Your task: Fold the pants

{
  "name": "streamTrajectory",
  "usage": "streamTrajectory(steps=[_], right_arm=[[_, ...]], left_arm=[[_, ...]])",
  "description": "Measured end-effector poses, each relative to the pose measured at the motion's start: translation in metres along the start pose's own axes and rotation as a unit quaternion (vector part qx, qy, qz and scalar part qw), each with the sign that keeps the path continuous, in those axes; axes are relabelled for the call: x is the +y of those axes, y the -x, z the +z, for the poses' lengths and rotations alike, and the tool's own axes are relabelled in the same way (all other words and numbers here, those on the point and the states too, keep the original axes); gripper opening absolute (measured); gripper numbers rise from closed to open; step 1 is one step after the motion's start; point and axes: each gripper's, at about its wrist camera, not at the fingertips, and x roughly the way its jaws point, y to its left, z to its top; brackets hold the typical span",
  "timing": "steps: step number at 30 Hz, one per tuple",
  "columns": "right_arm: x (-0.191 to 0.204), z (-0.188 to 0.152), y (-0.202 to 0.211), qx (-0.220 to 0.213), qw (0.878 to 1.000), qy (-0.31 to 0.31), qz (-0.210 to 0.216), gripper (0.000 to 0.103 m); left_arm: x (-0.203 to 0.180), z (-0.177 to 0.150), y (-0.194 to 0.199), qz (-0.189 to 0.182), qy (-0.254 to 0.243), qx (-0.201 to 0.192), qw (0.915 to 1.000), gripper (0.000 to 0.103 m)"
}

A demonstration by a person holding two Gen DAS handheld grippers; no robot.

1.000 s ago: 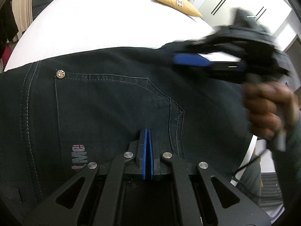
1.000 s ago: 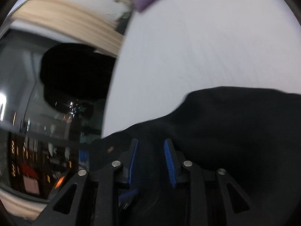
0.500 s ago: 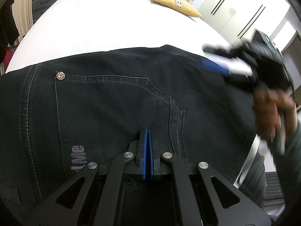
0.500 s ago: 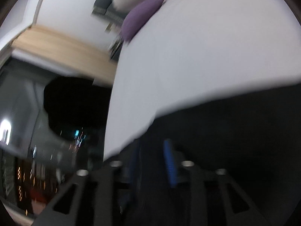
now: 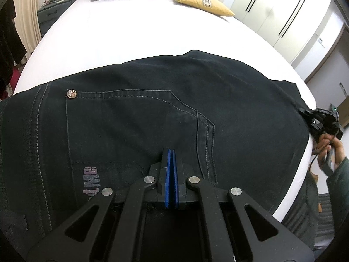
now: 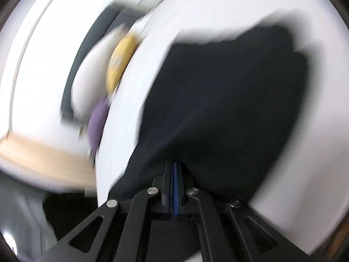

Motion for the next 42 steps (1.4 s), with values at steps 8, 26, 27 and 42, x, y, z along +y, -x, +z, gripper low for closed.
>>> streamTrajectory(steps=[8,26,27,42], right_arm=[[-0.017,0.026,0.090,-0.112,0.993,-0.015,-0.022,0.012],[-0.042,0.018,0.093,-0.133,0.990,-0.040,-0.011,0.060],[-0.039,0.014,0.102,-0.148,0.988,-0.039,-0.007,0.063],[-0.037,0.017,0.052,-0.069,0.993,-0.082,0.048,0.064]], left_arm=[[-0.038,0.014,0.011,0.041,-0.028,0.007,0.9987,0.003],[-0.084,0.011,-0.025,-0.018,-0.045,0.035,0.9982,0.004],[-0.084,0.009,-0.021,-0.015,-0.043,0.034,0.9984,0.004],[-0.171,0.076,-0.030,-0.019,-0.111,-0.010,0.9936,0.005]])
